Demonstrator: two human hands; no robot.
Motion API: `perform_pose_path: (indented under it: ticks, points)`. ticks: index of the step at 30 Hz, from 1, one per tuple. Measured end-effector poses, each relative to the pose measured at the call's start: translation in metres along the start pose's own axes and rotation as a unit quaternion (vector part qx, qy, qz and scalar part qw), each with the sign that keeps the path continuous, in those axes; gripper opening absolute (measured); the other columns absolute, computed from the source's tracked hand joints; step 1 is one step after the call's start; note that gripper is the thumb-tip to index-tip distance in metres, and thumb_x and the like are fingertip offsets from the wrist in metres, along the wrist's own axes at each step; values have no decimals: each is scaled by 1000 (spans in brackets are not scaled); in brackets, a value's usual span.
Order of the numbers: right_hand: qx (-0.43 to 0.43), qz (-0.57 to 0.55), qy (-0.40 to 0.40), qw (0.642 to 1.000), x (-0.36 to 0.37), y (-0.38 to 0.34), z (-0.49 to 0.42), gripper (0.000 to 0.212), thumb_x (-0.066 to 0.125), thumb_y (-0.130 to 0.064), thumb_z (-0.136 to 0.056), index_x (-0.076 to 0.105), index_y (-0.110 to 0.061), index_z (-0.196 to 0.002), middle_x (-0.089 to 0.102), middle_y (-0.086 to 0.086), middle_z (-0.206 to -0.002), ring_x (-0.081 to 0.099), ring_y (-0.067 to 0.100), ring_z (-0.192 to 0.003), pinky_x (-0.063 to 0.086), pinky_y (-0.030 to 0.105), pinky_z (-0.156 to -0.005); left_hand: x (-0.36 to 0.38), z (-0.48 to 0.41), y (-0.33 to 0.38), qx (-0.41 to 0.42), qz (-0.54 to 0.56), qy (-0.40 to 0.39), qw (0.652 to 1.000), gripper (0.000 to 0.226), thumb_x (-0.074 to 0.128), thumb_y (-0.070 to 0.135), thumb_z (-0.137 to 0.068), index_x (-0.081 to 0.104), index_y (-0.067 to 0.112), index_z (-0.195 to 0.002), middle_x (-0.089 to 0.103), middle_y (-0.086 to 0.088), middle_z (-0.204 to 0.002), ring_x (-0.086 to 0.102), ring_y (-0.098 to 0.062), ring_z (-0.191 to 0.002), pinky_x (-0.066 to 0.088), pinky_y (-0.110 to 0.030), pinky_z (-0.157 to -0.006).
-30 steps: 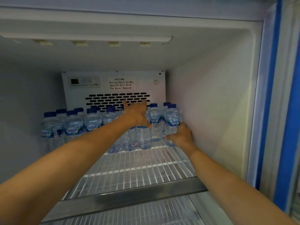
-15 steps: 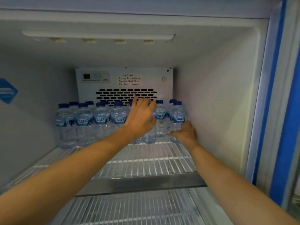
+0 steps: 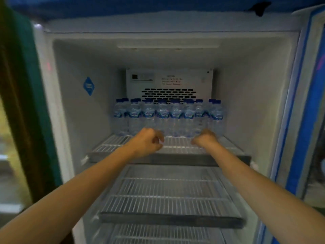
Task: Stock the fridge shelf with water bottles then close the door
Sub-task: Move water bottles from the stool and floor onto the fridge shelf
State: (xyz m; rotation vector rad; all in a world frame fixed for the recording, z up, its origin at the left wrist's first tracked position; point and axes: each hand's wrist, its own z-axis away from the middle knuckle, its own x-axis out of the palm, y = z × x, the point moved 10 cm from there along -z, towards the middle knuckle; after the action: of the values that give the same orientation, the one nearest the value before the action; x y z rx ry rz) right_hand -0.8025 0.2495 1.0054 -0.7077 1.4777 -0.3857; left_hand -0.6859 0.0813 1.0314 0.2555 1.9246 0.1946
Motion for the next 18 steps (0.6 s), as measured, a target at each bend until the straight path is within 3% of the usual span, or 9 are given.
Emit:
perform_pose_path:
  ticks: [2, 3, 5, 7, 11, 15, 18]
  points:
    - [-62, -1, 24, 998, 17, -37, 39, 10, 59, -14, -89, 60, -5, -93, 58, 20, -102, 61, 30, -91, 46, 33, -73, -28, 45, -8, 2, 14, 69, 998, 19, 62, 14, -86, 69, 10, -104, 72, -8, -94, 67, -21, -88, 53, -33, -82]
    - [-95, -7, 34, 995, 29, -57, 60, 7, 58, -13, -89, 59, -6, -87, 57, 21, -99, 60, 31, -90, 47, 34, -74, -42, 73, -13, -3, 21, 101, 995, 17, 61, 13, -86, 69, 9, -101, 72, -7, -91, 67, -20, -86, 51, -29, -80]
    - [-173, -32, 45, 983, 61, -98, 114, 16, 61, -16, -88, 64, -5, -99, 63, 21, -108, 62, 33, -100, 48, 36, -80, -64, 139, -31, -24, 35, 157, 987, 13, 62, 13, -83, 70, 11, -93, 70, -2, -80, 66, -17, -76, 47, -22, -74]
    - [-238, -54, 32, 969, 103, -130, 179, 30, 63, -22, -88, 62, -8, -115, 63, 15, -118, 58, 31, -111, 47, 35, -86, -73, 213, -53, -61, 45, 179, 981, 14, 60, 18, -79, 69, 14, -90, 66, 5, -71, 63, -14, -68, 48, -24, -70]
    - [-305, -96, -62, 945, 219, -156, 306, 34, 63, -20, -87, 59, -8, -119, 63, 12, -120, 53, 30, -118, 41, 34, -95, -47, 369, -119, -198, 14, 98, 975, 17, 62, 18, -82, 65, 15, -99, 61, 8, -71, 63, -18, -76, 49, -28, -75]
    - [-325, -87, -214, 917, 350, -151, 417, 47, 69, -32, -84, 56, -11, -124, 61, 7, -124, 51, 23, -121, 39, 31, -97, -3, 539, -185, -371, 45, 37, 927, 23, 63, 14, -81, 64, 11, -105, 66, -1, -80, 64, -25, -84, 51, -36, -82]
    - [-337, -54, -319, 884, 439, -138, 492, 56, 70, -37, -83, 51, -12, -129, 58, 7, -126, 48, 23, -122, 39, 30, -96, 32, 652, -209, -459, 62, 1, 886, 22, 60, 9, -83, 65, 7, -105, 65, -1, -91, 63, -20, -90, 48, -23, -82]
